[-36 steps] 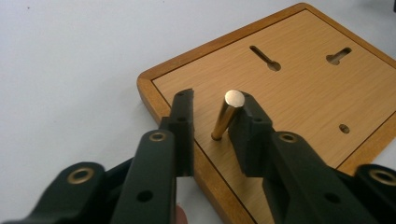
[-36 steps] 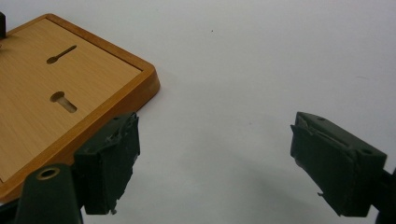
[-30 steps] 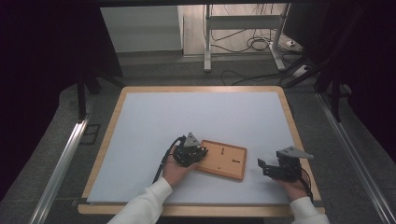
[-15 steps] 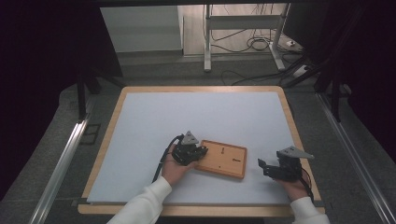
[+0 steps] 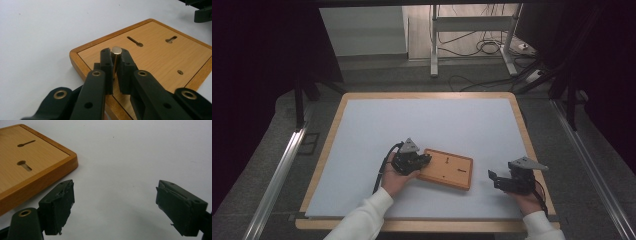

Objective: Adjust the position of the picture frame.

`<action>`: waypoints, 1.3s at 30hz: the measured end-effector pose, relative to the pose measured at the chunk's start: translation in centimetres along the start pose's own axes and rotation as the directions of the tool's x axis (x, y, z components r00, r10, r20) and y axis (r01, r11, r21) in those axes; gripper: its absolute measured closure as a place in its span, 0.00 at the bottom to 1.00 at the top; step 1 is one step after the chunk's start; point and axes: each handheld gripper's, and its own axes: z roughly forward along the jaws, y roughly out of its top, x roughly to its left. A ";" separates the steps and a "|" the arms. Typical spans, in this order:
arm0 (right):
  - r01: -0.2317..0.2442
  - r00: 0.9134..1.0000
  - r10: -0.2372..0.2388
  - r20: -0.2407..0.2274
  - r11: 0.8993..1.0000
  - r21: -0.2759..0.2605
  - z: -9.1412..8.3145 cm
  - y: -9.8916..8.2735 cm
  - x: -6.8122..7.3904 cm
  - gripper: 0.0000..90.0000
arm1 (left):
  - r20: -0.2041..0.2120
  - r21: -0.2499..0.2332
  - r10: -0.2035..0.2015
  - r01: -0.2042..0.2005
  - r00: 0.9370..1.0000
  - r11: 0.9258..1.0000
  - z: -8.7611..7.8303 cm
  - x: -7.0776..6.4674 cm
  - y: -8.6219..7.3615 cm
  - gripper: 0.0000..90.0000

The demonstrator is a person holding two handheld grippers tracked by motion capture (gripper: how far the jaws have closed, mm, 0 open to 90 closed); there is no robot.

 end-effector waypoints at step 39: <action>0.016 1.000 -0.016 -0.014 1.000 0.003 0.1 0.2 0.6 0.18 | -0.033 0.006 -0.071 0.071 0.997 0.997 -2.6 5.5 -2.3 0.82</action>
